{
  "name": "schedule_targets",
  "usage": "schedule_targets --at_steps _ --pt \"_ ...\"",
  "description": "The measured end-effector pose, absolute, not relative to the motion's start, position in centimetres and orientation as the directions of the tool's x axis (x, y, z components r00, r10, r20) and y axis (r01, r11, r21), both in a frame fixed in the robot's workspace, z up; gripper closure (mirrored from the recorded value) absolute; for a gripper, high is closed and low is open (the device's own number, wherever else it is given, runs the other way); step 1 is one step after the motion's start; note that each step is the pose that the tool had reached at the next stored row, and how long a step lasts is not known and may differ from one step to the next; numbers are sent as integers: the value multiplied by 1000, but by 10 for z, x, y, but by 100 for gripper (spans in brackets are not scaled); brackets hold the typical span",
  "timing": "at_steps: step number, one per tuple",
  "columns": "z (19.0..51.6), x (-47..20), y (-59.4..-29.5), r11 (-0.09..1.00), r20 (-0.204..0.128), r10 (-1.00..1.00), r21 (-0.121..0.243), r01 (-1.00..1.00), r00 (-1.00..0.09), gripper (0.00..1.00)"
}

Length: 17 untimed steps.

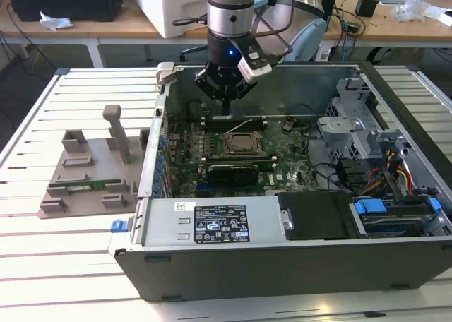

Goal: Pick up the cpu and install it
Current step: 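Install the first cpu locking lever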

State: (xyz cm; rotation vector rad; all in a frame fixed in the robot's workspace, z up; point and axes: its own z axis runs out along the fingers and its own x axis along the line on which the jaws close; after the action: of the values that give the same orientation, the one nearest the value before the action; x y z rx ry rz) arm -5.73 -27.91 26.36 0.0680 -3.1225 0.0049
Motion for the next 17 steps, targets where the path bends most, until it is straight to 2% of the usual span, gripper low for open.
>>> schedule_targets --at_steps 9,17 --pt "263 -56 -279 999 18 -43 -3 -43 -999 89" --pt "251 -56 -280 999 18 -44 16 -43 -999 89"
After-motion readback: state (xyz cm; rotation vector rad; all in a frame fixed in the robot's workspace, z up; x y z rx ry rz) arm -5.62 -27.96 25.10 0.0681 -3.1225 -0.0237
